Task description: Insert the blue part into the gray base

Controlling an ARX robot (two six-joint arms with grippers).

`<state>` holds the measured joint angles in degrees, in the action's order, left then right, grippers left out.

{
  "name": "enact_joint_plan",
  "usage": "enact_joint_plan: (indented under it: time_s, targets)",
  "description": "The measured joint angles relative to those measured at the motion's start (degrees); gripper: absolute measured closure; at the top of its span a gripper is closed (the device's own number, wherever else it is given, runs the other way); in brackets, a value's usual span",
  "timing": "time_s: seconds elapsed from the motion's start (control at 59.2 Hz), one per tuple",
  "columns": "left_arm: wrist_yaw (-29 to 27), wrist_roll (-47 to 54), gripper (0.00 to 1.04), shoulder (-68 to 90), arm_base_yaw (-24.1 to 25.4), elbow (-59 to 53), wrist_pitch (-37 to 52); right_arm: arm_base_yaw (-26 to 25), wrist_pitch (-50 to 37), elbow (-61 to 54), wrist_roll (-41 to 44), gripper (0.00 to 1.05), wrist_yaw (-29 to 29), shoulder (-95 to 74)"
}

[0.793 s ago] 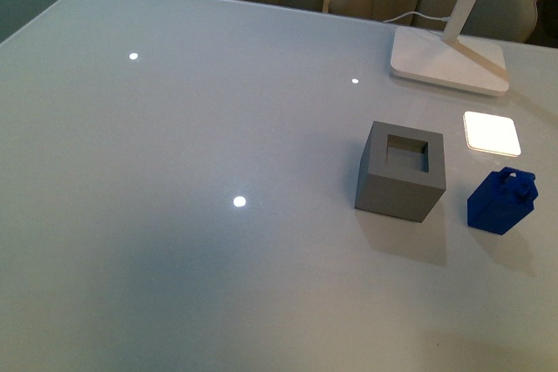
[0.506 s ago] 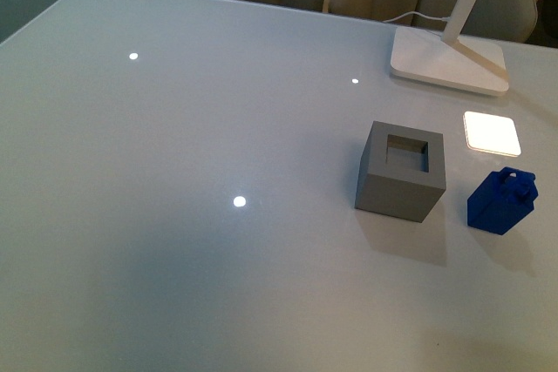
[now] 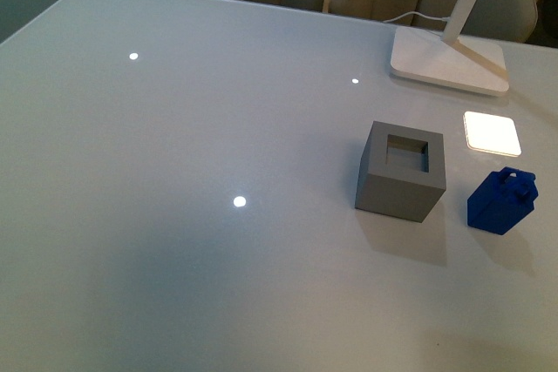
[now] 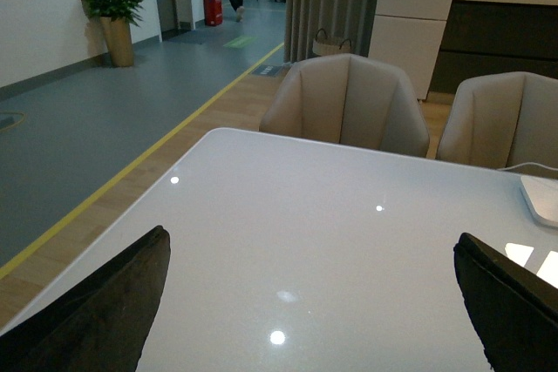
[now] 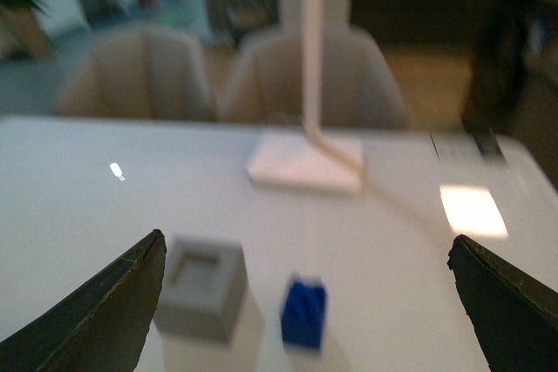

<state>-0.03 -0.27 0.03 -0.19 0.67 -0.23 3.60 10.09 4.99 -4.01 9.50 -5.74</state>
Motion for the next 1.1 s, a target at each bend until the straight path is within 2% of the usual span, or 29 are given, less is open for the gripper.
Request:
enact_joint_plan:
  time_s: [0.034,0.068,0.118,0.253,0.304,0.439,0.54,0.743,1.097]
  targets:
    - [-0.11,0.02,0.07,0.0,0.0,0.0,0.0,2.32,6.54,3.26,-2.91,0.09,5.27,-6.14]
    - [-0.04,0.02,0.07,-0.02,0.0,0.0,0.0,3.17,9.09,4.96,-4.57,0.09,6.43,-10.47]
    - [0.02,0.02,0.07,0.0,0.0,0.0,0.0,2.43,8.41,7.13,-6.93,0.09,5.14,-18.56]
    - [0.02,0.02,0.07,0.0,0.0,0.0,0.0,-4.0,-1.62,13.0,-6.99,0.09,-2.08,-38.51]
    - [0.0,0.02,0.07,0.0,0.0,0.0,0.0,-6.88,-7.08,17.86,-6.99,0.09,-4.31,-51.8]
    - [0.02,0.02,0.07,0.0,0.0,0.0,0.0,-8.11,-10.86,29.66,-8.5,0.09,-8.55,-78.38]
    - [0.02,0.02,0.07,0.0,0.0,0.0,0.0,-7.69,-11.32,35.78,-8.68,0.09,-8.02,-90.42]
    - [0.02,0.02,0.07,0.0,0.0,0.0,0.0,-5.99,-10.58,43.47,-8.92,0.09,-7.58,-103.25]
    - [0.02,0.02,0.07,0.0,0.0,0.0,0.0,-4.52,-8.46,51.23,-10.4,0.09,-6.27,-112.06]
